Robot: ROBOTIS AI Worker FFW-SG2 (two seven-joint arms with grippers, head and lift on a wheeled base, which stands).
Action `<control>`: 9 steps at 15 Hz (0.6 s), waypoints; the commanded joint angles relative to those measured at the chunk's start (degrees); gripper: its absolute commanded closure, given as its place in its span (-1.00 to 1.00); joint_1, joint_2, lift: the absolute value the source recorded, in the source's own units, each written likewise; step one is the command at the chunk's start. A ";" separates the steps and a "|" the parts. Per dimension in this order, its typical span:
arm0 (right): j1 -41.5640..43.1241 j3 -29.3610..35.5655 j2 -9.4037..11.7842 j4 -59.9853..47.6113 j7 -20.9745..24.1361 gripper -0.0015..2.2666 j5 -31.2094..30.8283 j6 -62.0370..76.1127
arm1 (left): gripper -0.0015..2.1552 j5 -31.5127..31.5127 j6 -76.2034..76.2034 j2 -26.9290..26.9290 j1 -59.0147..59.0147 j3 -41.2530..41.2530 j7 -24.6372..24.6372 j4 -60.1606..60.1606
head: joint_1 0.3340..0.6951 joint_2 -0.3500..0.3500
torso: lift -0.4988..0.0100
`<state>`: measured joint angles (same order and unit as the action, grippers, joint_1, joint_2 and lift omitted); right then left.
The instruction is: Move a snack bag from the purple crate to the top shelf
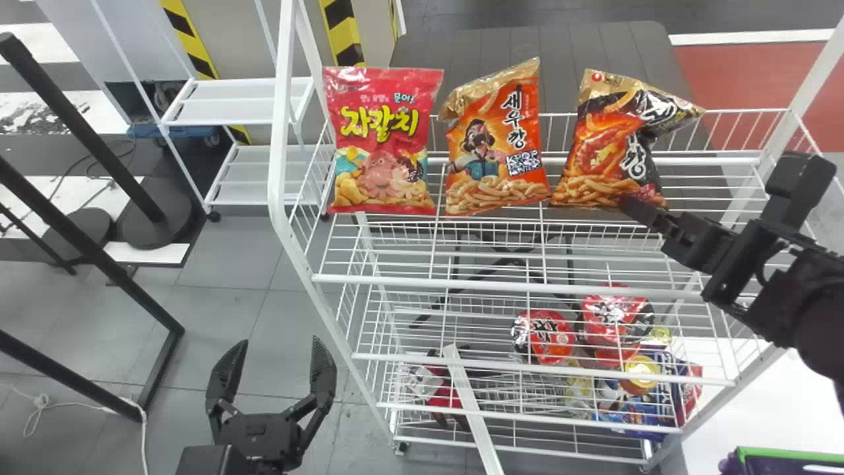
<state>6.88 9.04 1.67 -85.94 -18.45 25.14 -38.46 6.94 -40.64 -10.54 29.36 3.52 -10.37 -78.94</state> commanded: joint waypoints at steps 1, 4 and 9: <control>0.77 -0.08 0.00 1.31 -0.09 0.98 -0.35 0.53 | -0.92 0.00 0.00 0.00 0.00 0.00 0.00 0.02 | 1.00 0.39 | 0.96; 1.56 0.19 0.09 2.54 -0.71 0.98 -0.44 0.70 | -0.92 0.00 0.00 0.00 0.00 0.00 0.00 0.02 | 1.00 0.39 | 0.96; 1.91 0.19 0.53 3.15 -1.85 0.98 -0.53 1.58 | -0.92 0.00 -0.35 -0.09 0.00 0.00 0.00 0.02 | 1.00 0.39 | 0.96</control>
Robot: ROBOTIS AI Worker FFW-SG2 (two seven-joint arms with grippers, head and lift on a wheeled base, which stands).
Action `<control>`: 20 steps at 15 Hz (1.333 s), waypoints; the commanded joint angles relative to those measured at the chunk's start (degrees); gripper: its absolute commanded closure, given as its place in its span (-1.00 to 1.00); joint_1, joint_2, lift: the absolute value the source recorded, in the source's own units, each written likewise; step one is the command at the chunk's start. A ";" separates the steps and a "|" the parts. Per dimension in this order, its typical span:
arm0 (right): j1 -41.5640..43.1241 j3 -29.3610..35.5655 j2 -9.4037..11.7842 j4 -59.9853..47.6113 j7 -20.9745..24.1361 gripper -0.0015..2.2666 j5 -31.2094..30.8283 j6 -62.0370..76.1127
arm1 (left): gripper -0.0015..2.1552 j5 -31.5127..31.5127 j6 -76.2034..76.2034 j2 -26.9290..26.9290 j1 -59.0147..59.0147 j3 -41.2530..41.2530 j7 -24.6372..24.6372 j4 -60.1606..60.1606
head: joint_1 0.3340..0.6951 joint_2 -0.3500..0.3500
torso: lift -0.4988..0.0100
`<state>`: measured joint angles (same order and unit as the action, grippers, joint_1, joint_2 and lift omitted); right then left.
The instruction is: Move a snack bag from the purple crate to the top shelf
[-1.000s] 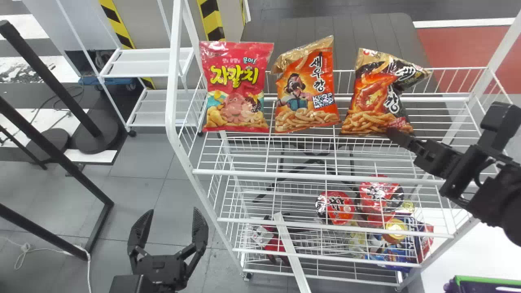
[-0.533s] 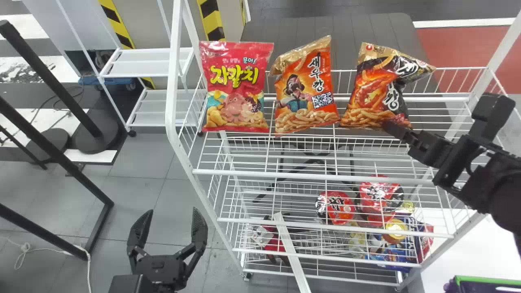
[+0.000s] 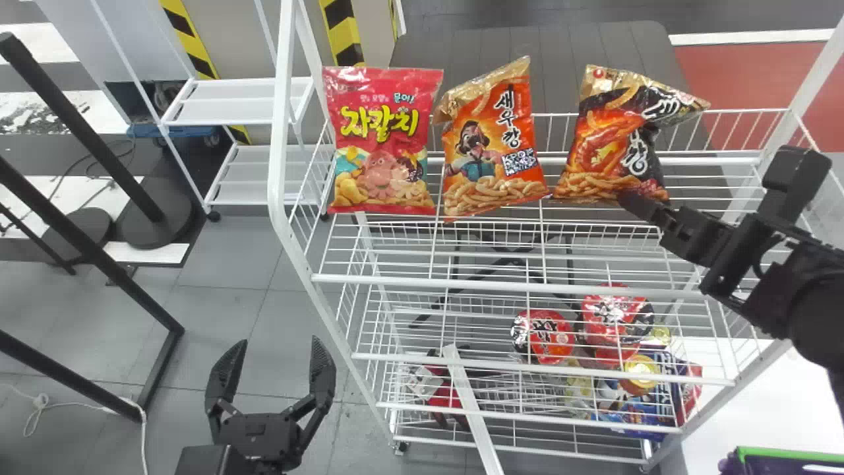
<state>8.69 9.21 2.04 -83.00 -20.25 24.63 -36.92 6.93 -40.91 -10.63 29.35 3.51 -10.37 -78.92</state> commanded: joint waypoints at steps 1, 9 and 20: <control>-0.08 0.02 0.16 0.20 -0.14 0.98 -0.02 0.04 | -0.92 -0.07 -0.09 0.00 0.00 0.00 0.00 0.00 | 1.00 0.38 | 0.96; -3.68 0.99 0.25 -3.75 -1.20 0.98 1.83 -2.24 | -0.92 -0.16 -0.09 0.00 0.00 0.00 0.00 0.00 | 1.00 0.38 | 0.96; 1.33 -0.07 1.30 0.82 -1.29 0.98 0.77 -3.65 | -0.92 -0.16 -0.62 0.00 0.09 0.00 0.00 -0.09 | 1.00 0.36 | 0.96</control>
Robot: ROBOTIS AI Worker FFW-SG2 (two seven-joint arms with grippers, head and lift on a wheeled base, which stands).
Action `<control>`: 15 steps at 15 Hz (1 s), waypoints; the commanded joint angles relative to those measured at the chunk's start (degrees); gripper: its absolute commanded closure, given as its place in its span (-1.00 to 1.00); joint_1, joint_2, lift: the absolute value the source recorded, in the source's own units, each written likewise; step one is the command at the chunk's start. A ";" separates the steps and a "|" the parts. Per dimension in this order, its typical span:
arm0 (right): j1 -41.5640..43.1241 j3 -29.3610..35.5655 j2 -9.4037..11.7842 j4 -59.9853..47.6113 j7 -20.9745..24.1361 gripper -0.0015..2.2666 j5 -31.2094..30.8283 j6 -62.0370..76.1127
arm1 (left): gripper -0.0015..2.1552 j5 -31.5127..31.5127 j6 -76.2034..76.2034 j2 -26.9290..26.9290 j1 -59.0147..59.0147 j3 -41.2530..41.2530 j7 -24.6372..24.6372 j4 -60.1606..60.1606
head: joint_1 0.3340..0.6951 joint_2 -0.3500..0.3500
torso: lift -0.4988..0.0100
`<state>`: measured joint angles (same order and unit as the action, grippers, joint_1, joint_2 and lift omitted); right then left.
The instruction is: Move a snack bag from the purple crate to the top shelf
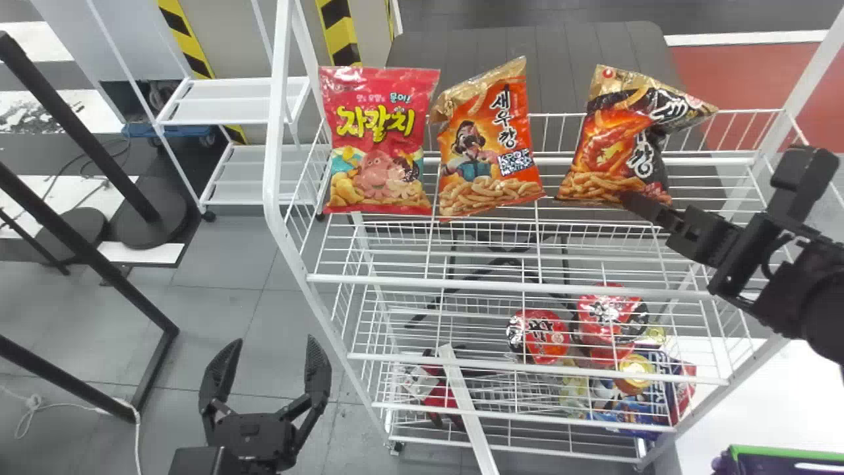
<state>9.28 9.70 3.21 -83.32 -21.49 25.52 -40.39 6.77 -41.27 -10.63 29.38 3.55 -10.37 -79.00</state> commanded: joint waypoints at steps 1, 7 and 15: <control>1.09 -0.91 0.13 1.67 -0.13 0.98 -0.12 -0.35 | -0.92 0.09 -0.25 0.00 0.15 -0.04 -0.09 -0.01 | 1.00 0.36 | 0.96; 2.67 -3.64 0.13 3.16 -0.39 0.98 -0.73 -1.58 | -0.92 0.09 -0.42 -0.09 0.24 -0.04 -0.18 -0.01 | 1.00 0.44 | 0.96; 5.04 -3.29 0.22 6.59 -1.54 0.98 -2.05 -1.58 | -0.92 0.35 -0.78 -0.44 0.07 -0.04 -0.09 0.08 | 1.00 0.48 | 0.96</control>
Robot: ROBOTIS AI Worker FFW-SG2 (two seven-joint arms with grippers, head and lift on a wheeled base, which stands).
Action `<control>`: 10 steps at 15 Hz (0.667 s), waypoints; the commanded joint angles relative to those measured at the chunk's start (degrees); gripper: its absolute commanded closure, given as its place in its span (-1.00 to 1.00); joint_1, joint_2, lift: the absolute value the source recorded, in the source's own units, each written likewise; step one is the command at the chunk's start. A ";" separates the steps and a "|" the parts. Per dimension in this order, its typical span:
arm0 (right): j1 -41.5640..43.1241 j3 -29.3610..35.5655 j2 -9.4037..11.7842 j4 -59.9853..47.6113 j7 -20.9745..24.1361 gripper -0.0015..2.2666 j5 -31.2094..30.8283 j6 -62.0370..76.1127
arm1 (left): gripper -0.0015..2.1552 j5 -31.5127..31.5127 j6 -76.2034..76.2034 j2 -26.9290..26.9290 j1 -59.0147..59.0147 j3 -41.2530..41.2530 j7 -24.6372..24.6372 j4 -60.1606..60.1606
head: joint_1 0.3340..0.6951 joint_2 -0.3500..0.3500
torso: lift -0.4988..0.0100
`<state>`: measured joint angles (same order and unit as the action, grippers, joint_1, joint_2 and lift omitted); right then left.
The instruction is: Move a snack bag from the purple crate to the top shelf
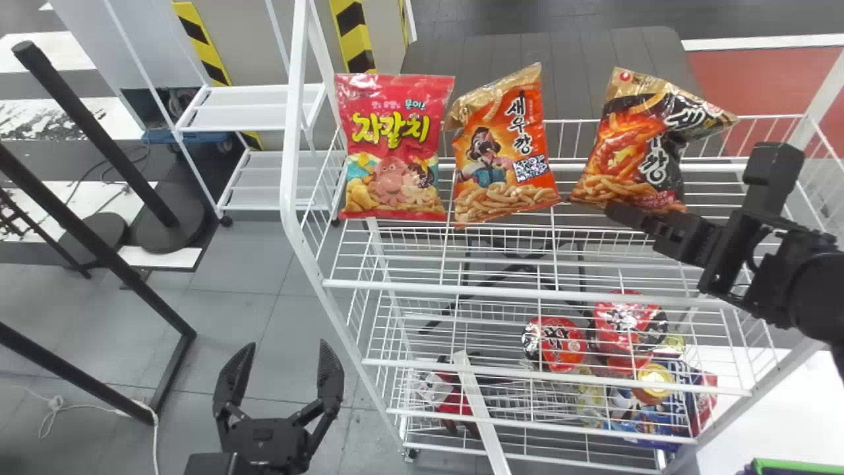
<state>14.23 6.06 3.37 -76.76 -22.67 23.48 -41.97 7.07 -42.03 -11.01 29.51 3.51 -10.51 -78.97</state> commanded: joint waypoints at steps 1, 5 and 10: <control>0.27 0.36 0.23 0.12 -0.53 0.98 -0.02 0.00 | -0.92 0.05 0.16 -0.07 -0.07 0.00 0.05 0.14 | 1.00 0.48 | 0.96; 0.01 0.62 0.41 0.38 -1.24 0.98 0.33 0.00 | -0.92 0.13 0.16 0.02 -0.16 0.00 0.05 0.14 | 1.00 0.47 | 0.96; -0.43 0.71 0.50 -0.32 -1.94 0.98 0.77 -1.76 | -0.92 0.13 0.16 0.02 -0.07 0.00 0.05 0.14 | 1.00 0.48 | 0.96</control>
<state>13.95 6.84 3.87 -76.80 -24.60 24.24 -43.35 7.19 -41.87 -10.99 29.40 3.51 -10.46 -78.84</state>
